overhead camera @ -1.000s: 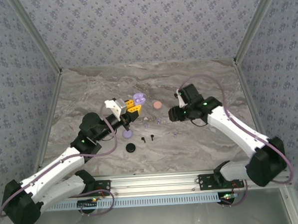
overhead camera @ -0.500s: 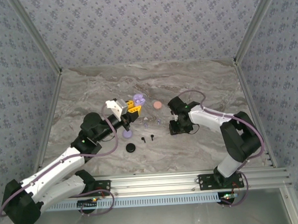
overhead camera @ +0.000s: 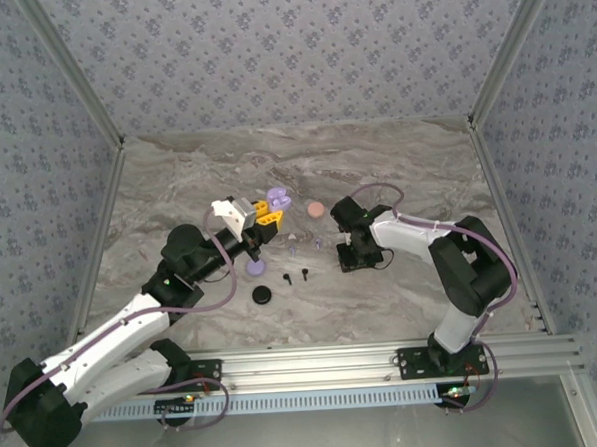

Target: Insert the wireless bluetooth earbuds into the charging case

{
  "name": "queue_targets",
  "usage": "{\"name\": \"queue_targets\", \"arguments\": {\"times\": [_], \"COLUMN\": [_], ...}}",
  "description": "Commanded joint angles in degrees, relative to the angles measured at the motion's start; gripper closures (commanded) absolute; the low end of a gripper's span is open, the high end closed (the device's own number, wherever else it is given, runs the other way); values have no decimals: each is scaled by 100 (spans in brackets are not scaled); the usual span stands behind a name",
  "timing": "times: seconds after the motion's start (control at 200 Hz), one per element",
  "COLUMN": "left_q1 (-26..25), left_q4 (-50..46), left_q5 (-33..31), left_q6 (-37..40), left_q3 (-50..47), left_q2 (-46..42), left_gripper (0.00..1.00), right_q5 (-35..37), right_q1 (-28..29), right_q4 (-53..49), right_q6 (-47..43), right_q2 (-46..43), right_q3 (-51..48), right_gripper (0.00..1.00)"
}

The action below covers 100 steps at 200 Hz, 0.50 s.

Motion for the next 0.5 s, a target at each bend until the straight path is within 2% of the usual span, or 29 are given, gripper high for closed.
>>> {"name": "queue_targets", "arguments": {"times": [0.0, 0.105, 0.26, 0.39, 0.495], "left_q1": [-43, -42, -37, -42, -37], "left_q4": [83, 83, 108, 300, 458], "left_q5": [-25, -22, -27, 7, 75], "left_q6": [55, 56, 26, -58, -88], "left_q3": [32, 21, -4, -40, -25], "left_q2": [-4, -5, 24, 162, 365], "left_gripper": [100, 100, 100, 100, 100], "right_q5": [74, 68, 256, 459, 362], "right_q1": [65, 98, 125, 116, 112], "right_q4": [119, 220, 97, -255, -394], "right_q6": [107, 112, 82, 55, -19], "right_q2": [242, 187, -182, -1004, -1756], "right_q3": [31, 35, 121, 280, 602], "right_gripper": [71, 76, 78, 78, 78]}}
